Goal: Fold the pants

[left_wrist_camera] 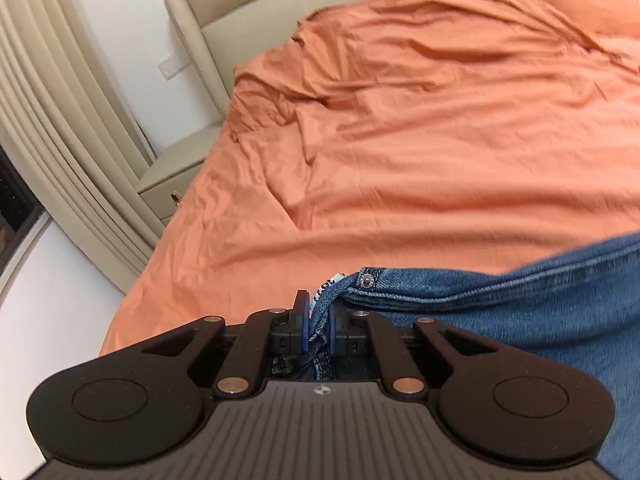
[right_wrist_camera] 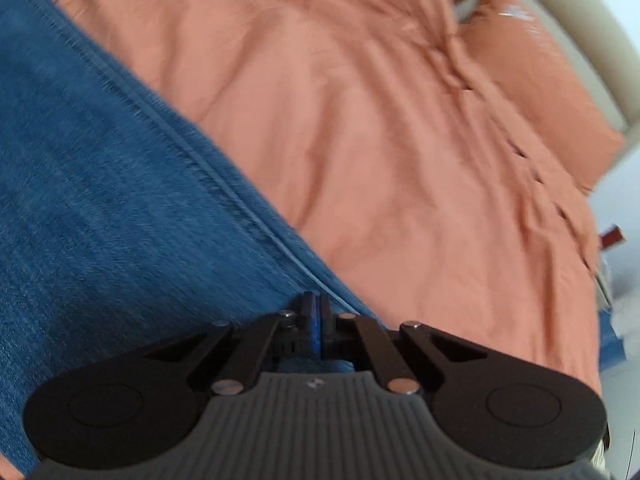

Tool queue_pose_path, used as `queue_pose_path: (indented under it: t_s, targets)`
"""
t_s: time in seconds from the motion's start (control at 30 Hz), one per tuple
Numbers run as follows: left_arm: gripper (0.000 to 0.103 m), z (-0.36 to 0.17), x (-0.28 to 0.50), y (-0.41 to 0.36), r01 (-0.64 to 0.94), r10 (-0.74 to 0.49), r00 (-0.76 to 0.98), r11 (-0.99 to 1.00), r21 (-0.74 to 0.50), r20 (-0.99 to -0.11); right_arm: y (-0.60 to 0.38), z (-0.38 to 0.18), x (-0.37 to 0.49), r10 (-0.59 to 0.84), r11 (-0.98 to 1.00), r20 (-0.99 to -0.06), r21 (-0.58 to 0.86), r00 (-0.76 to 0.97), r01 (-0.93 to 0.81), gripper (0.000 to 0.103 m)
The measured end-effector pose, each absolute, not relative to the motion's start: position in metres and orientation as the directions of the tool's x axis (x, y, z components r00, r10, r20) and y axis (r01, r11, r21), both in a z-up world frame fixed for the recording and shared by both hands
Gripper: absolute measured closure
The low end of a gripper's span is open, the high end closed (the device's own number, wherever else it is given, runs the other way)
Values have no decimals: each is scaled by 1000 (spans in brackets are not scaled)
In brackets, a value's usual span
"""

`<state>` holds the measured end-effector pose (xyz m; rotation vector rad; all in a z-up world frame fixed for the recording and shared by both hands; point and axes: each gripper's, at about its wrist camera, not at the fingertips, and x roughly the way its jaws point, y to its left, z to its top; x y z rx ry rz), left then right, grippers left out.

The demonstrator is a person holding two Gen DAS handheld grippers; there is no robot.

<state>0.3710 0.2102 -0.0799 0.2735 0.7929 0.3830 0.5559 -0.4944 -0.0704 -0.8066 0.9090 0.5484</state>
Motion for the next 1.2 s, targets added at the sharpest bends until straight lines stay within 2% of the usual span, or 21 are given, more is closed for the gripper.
queue_pose_path:
  t_s: [0.13,0.27,0.43,0.6,0.63,0.7,0.77,0.8,0.9,1.03,1.2]
  targets:
    - [93,-101,400,217,-267,452,616,890,368,-645,-510,-63,570,54,687,-848,-351,527,-636,103]
    - [92,-142,432,222,-261,459,508,888,378,-729,-505,-72,573,13,736,-852,-346,524,-581,103]
    - [78,-138,426,223,-208,452,505,890,405,-735,-493,-61,555,89,803,-858,-239,506,-546,103]
    - [72,-107,405,242,-214,322,539,946,243,-778,-438,-51,529,270,815,-855,-42,443,-578,101]
    - [71,-101,400,245,-211,295,548,954,211,-783,-420,-52,524,294,806,-850,-26,437,-592,99]
    - [69,-92,389,250,-207,241,556,967,149,-795,-390,-53,517,343,797,-841,25,418,-603,86]
    - [31,-84,379,256,-195,174,589,978,70,-789,-362,-57,516,398,784,-834,93,382,-613,83]
    - [2,-79,375,257,-207,168,601,977,50,-781,-345,-60,514,411,776,-839,118,356,-619,84]
    - [5,-65,373,262,-209,166,636,977,39,-754,-301,-80,514,419,766,-866,174,275,-620,84]
    - [5,-53,361,274,-216,129,656,976,-22,-743,-262,-103,527,335,803,-884,86,326,-590,84]
    - [5,-61,320,292,-265,157,639,964,-23,-753,-247,-107,545,275,849,-898,60,343,-526,88]
